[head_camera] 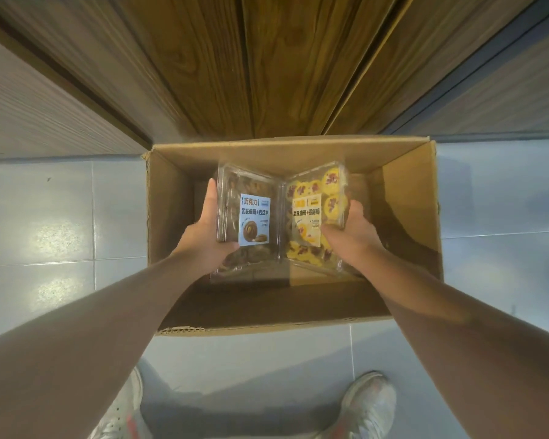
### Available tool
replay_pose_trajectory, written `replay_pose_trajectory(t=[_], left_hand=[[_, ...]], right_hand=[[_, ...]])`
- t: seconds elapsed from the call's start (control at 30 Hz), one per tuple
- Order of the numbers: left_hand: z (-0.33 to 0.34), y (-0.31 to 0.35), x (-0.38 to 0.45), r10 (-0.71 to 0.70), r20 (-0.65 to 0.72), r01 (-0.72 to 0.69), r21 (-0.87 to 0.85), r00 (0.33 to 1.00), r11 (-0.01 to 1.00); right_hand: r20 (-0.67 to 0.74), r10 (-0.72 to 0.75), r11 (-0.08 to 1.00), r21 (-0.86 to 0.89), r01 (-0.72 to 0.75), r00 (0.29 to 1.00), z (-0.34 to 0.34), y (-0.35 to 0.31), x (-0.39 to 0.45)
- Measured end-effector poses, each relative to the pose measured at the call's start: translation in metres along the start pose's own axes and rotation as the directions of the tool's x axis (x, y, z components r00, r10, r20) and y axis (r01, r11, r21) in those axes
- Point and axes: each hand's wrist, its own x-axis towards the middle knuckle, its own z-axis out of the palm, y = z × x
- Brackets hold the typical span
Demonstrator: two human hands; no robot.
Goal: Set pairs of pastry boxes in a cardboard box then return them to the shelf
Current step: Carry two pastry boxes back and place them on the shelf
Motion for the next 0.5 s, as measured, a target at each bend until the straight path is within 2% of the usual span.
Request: replay_pose_trajectory(t=[0.1, 0.23, 0.37, 0.5], left_hand=[[-0.004, -0.002, -0.003, -0.027, 0.023, 0.028, -0.027, 0.999, 0.999], [-0.017, 0.006, -0.020, 0.000, 0.042, -0.001, 0.019, 0.999, 1.000], [-0.036, 0.031, -0.058, 0.028, 0.017, -0.028, 0.006, 0.999, 1.000], [-0.071, 0.059, -0.107, 0.078, 0.040, -0.075, -0.060, 0.996, 0.995]], right_hand=[[-0.035, -0.018, 1.000, -0.012, 0.017, 0.999, 0.001, 0.000, -0.003], [-0.064, -0.045, 0.999, -0.016, 0.044, 0.997, -0.005, 0.002, -0.019], [-0.057, -0.050, 0.992, 0.117, 0.057, 0.997, -0.026, 0.010, -0.058], [-0.074, -0.090, 0.972, 0.210, 0.103, 0.993, -0.075, 0.005, -0.118]])
